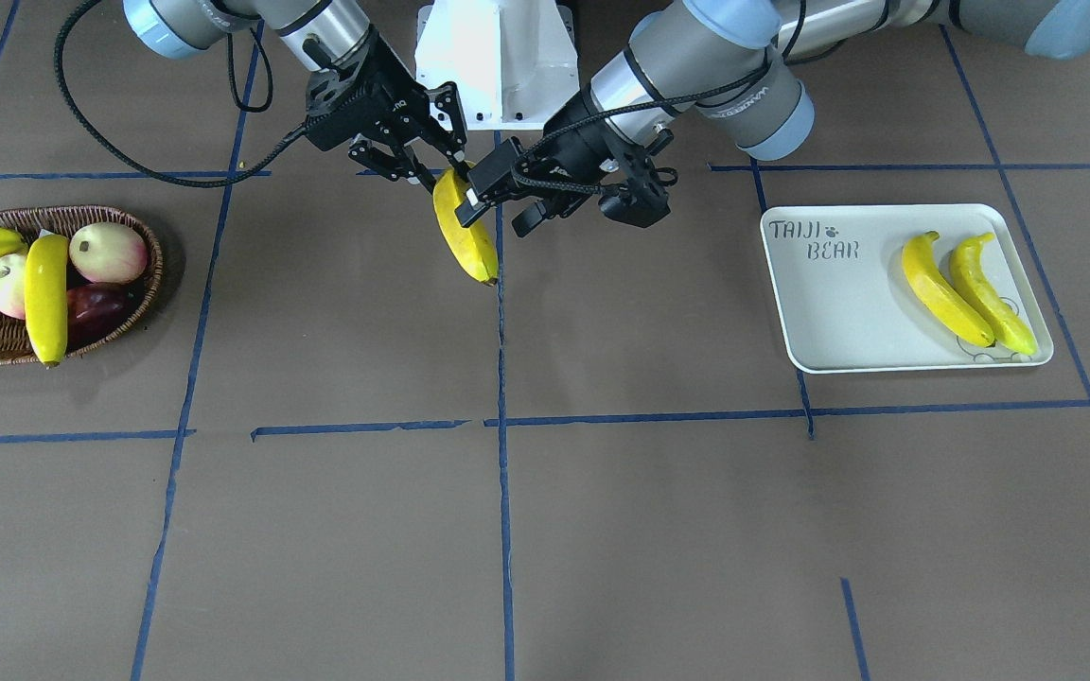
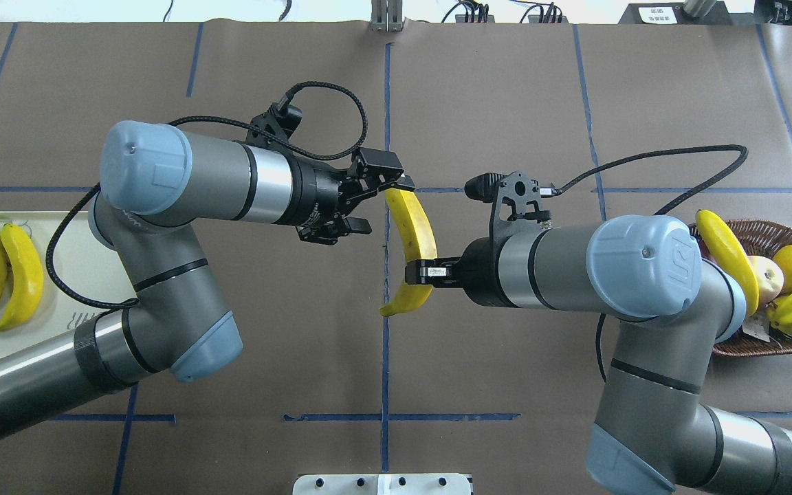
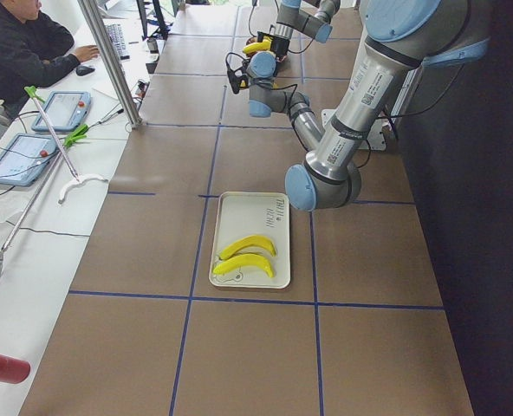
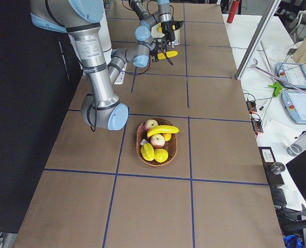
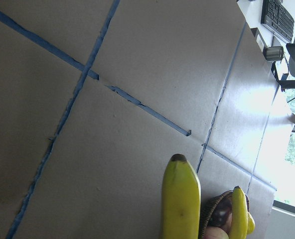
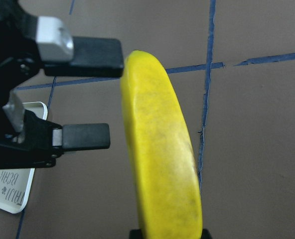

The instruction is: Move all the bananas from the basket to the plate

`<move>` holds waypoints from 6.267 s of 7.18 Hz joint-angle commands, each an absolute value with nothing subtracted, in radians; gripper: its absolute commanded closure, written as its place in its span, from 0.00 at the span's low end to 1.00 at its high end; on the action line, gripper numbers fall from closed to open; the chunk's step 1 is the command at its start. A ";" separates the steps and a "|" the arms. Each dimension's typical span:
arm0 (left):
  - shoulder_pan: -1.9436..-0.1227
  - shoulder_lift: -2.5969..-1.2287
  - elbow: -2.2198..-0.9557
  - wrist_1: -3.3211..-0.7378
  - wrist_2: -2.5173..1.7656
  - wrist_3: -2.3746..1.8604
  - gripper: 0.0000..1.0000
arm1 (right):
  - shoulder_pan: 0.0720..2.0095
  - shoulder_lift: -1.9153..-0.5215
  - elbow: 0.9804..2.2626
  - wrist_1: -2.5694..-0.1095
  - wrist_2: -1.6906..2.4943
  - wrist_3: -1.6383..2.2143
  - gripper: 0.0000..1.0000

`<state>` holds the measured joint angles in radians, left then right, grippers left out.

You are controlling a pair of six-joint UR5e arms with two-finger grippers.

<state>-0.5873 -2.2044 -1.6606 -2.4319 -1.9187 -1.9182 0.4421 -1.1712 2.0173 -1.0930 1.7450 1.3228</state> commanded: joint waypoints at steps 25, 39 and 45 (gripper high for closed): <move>-0.874 -1.513 -1.746 -2.177 -2.014 -1.250 0.84 | 0.525 -1.190 2.246 -1.420 1.792 1.339 0.00; -0.676 -1.900 -1.971 -1.706 -2.057 -1.462 0.00 | 0.923 -1.741 2.018 -1.335 2.112 0.630 0.00; -0.672 -1.928 -1.940 -1.709 -2.043 -1.460 0.00 | 0.916 -1.713 1.936 -1.335 2.082 0.632 0.13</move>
